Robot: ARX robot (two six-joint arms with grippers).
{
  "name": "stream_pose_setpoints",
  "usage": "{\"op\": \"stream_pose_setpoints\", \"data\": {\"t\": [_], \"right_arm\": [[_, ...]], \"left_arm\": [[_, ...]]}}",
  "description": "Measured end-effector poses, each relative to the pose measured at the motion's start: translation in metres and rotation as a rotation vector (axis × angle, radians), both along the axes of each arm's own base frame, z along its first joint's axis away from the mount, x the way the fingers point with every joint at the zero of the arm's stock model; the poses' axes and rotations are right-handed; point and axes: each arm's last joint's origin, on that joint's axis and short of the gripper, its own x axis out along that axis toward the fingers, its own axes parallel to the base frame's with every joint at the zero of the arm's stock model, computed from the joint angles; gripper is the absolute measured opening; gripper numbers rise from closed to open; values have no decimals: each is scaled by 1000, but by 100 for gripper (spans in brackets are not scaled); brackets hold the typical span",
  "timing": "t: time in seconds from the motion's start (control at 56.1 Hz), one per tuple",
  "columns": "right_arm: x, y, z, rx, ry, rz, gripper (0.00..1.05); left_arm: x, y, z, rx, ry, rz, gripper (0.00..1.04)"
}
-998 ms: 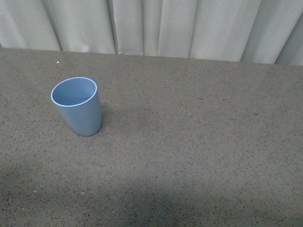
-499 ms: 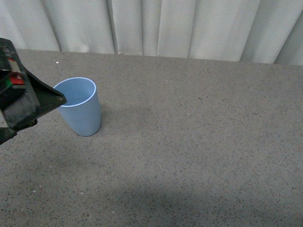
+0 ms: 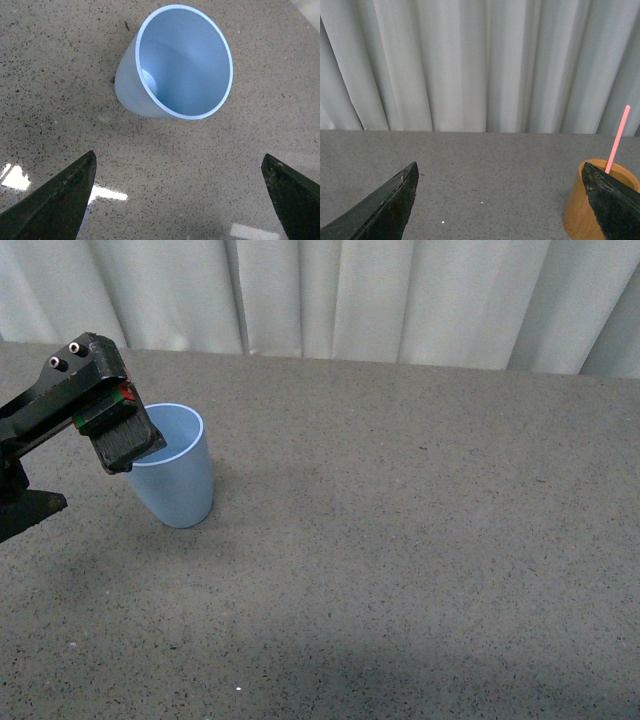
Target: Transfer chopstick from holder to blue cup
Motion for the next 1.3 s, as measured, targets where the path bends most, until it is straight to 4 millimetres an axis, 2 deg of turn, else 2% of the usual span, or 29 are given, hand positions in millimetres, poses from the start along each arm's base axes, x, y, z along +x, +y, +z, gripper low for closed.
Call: {"op": "stream_pose_setpoints", "data": {"t": [0.356,0.713,1.301], "right_arm": [[0,0,0,0,0,0,95],[0,0,0,0,0,0,95],[0,0,0,0,0,0,95]], "left_arm": [[14,-4,-13,28,45,38,98],[29,1,-14,29,52,76,98],[37,12,-28,38,98,128,98]]}}
